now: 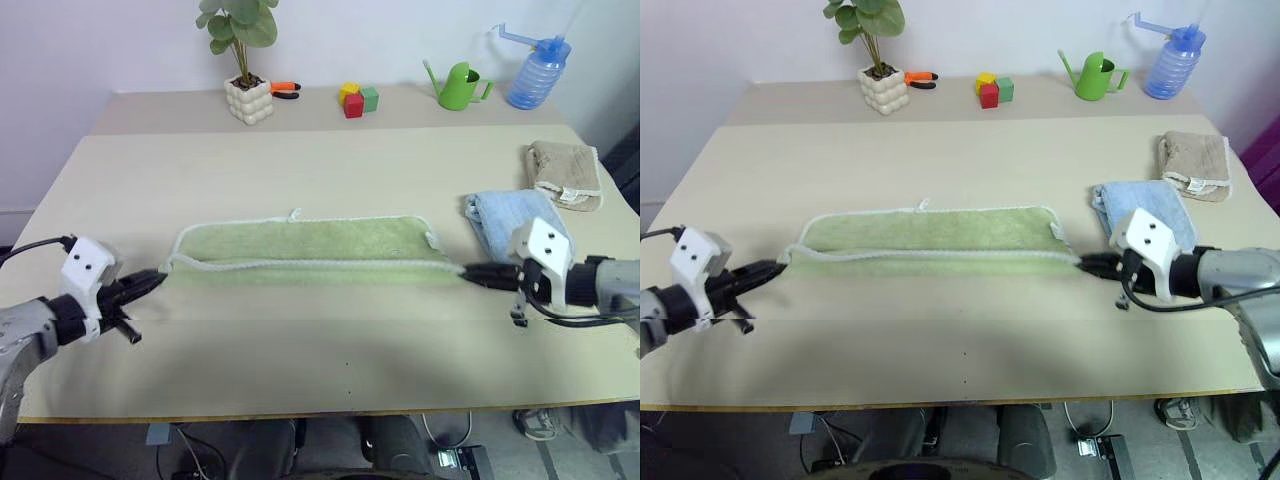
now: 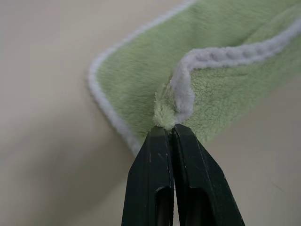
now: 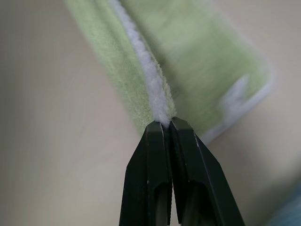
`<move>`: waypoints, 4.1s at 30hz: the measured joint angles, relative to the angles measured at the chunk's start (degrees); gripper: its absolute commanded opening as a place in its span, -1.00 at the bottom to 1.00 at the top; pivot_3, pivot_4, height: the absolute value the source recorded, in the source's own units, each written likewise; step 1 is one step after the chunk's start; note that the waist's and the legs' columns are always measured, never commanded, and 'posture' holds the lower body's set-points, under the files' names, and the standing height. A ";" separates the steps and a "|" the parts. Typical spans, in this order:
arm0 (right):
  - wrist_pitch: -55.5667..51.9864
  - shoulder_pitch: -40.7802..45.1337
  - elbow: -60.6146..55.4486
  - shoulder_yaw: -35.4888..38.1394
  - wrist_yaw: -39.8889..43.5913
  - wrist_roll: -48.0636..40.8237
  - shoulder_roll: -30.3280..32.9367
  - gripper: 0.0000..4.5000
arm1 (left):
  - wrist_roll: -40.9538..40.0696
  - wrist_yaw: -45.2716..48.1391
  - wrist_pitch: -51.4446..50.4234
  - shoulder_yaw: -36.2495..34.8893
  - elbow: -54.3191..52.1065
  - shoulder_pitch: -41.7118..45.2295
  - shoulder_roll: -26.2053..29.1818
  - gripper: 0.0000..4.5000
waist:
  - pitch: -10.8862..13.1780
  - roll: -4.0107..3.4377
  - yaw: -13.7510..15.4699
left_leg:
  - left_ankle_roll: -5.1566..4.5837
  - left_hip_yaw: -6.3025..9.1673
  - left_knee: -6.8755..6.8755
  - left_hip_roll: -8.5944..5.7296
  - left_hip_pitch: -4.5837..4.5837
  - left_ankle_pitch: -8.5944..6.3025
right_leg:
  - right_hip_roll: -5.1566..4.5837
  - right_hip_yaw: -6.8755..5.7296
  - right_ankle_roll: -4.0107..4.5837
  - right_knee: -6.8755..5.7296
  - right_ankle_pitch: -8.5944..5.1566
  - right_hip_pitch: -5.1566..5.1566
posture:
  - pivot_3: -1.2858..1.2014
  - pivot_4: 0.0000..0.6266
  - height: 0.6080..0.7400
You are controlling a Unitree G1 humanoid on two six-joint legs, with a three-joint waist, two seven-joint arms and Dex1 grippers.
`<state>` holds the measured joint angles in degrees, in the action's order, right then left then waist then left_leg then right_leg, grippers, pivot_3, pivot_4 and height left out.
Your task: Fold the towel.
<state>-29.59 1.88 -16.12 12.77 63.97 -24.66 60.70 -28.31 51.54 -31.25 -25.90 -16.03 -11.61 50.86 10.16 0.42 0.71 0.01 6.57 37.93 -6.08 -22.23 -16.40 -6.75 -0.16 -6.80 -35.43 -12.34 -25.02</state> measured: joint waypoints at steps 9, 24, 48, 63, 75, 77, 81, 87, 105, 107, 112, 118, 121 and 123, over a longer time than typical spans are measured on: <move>5.05 10.43 5.29 -3.36 -5.70 4.75 -3.76 -0.98 | 3.31 -3.70 1.98 3.03 5.38 9.32 -0.82 -1.00 | -0.02 -0.02 0.04 | 0.01 0.00 0.08 -0.03 0.09 0.00 | -0.01 -0.04 -0.04 0.01 0.03 0.13 | 0.03 -0.52 0.88; 17.15 23.31 26.02 -14.43 -8.45 15.43 -12.92 -0.98 | 12.23 -5.67 11.13 14.52 24.81 23.19 -5.78 -1.00 | -0.02 -0.03 -0.20 | 0.28 -0.02 0.08 -0.05 0.04 0.16 | 0.00 -0.02 -0.11 -0.03 0.08 0.01 | 0.03 -0.52 0.88; 19.99 24.73 30.71 -11.98 -14.12 19.01 -16.21 0.70 | 9.98 -11.71 10.37 8.93 24.64 21.79 -10.64 0.73 | -0.02 -0.03 -0.32 | 0.31 -0.02 0.09 -0.06 0.03 0.18 | 0.00 0.00 -0.11 -0.06 0.08 -0.01 | 0.03 -0.52 0.88; -20.32 -1.59 -4.02 10.02 -23.84 -13.34 -26.03 0.99 | 4.89 -10.50 6.75 18.76 1.19 21.05 -15.86 0.76 | -0.09 -0.01 0.83 | -0.02 0.07 0.15 -0.09 0.09 -0.02 | -0.04 0.01 -0.13 -0.01 0.10 0.20 | 0.03 -0.52 0.88; -30.98 -0.05 -9.12 14.82 -51.97 -21.27 -45.21 0.99 | 5.87 -7.73 4.03 36.46 -4.46 26.46 -21.78 0.76 | -0.19 -0.19 -0.07 | 0.00 0.00 0.11 -0.05 0.19 0.00 | 0.07 0.08 -0.12 -0.09 0.11 0.16 | 0.03 -0.52 0.88; -31.76 2.29 -7.89 16.15 -55.40 -23.02 -47.73 0.99 | 6.33 -7.74 4.07 36.45 -4.46 26.44 -21.69 0.76 | -0.19 -0.19 -0.05 | -0.01 0.00 0.12 -0.07 0.19 0.00 | 0.06 0.08 -0.12 -0.07 0.11 0.18 | 0.03 -0.52 0.88; -32.58 6.99 -4.14 17.11 -60.29 -25.17 -49.90 0.63 | 6.56 -7.66 4.22 36.41 -4.44 26.11 -21.62 0.76 | -0.19 -0.20 -0.13 | -0.01 0.00 0.11 -0.07 0.21 0.00 | 0.08 0.08 -0.12 -0.09 0.11 0.18 | 0.03 -0.52 0.88; -32.24 11.69 1.57 16.92 -64.35 -25.21 -50.49 -0.72 | 6.99 -8.05 4.34 36.34 -4.54 25.15 -21.58 0.76 | -0.19 -0.22 -0.19 | -0.01 -0.01 0.11 -0.07 0.21 0.01 | 0.09 0.08 -0.12 -0.11 0.10 0.16 | 0.03 -0.52 0.88; -23.49 9.28 -5.39 11.36 -50.80 -18.35 -25.64 -0.98 | 8.15 -7.97 4.99 36.39 -5.15 24.09 -21.89 0.76 | -0.18 -0.27 -0.35 | -0.06 -0.06 0.10 -0.04 0.21 -0.01 | 0.10 0.06 -0.14 -0.07 0.09 0.20 | 0.03 -0.52 0.88; -21.82 11.02 -7.68 7.02 -47.50 -17.09 -24.19 -0.98 | 8.46 -7.84 5.33 36.51 -4.81 24.80 -22.25 0.76 | -0.18 -0.26 -0.42 | -0.06 -0.06 0.11 -0.02 0.21 -0.01 | 0.11 0.05 -0.14 -0.06 0.09 0.20 | 0.03 -0.52 0.88; -17.70 14.10 -12.37 -12.07 -39.65 -9.19 -20.99 -0.98 | 9.02 -7.85 5.57 36.98 -4.79 25.31 -22.76 0.76 | -0.17 -0.22 -0.15 | -0.05 -0.04 0.12 -0.04 0.18 -0.01 | 0.08 0.04 -0.14 0.01 0.09 0.21 | 0.03 -0.52 0.88; -15.14 16.92 -7.18 -25.96 -39.24 1.03 -25.74 -0.98 | 9.10 -8.78 5.26 36.90 -5.00 24.72 -22.82 0.76 | -0.16 -0.19 0.06 | -0.04 0.00 0.16 -0.08 0.16 -0.01 | 0.04 0.03 -0.14 0.02 0.10 0.21 | 0.03 -0.52 0.88; -14.42 16.99 -6.03 -26.93 -38.96 3.42 -26.71 -0.98 | 9.09 -9.35 5.13 36.83 -5.25 24.39 -22.79 0.76 | -0.16 -0.19 0.01 | -0.02 0.00 0.15 -0.08 0.15 0.00 | 0.05 0.03 -0.14 0.03 0.10 0.20 | 0.03 -0.52 0.88; -14.42 16.97 -5.94 -27.10 -37.66 3.76 -26.84 -0.86 | 9.07 -9.83 4.90 36.63 -6.19 23.51 -22.75 0.76 | -0.16 -0.19 0.00 | -0.04 0.01 0.15 -0.07 0.15 -0.01 | 0.06 0.03 -0.14 0.03 0.10 0.19 | 0.03 -0.52 0.88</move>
<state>-44.01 18.85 -22.06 -14.34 26.32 -20.90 33.86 -19.24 41.70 -26.34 10.73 -22.22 11.90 28.11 10.00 0.22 0.71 -0.03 6.59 38.08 -6.15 -22.08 -16.41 -6.69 -0.13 -6.94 -35.40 -12.25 -24.82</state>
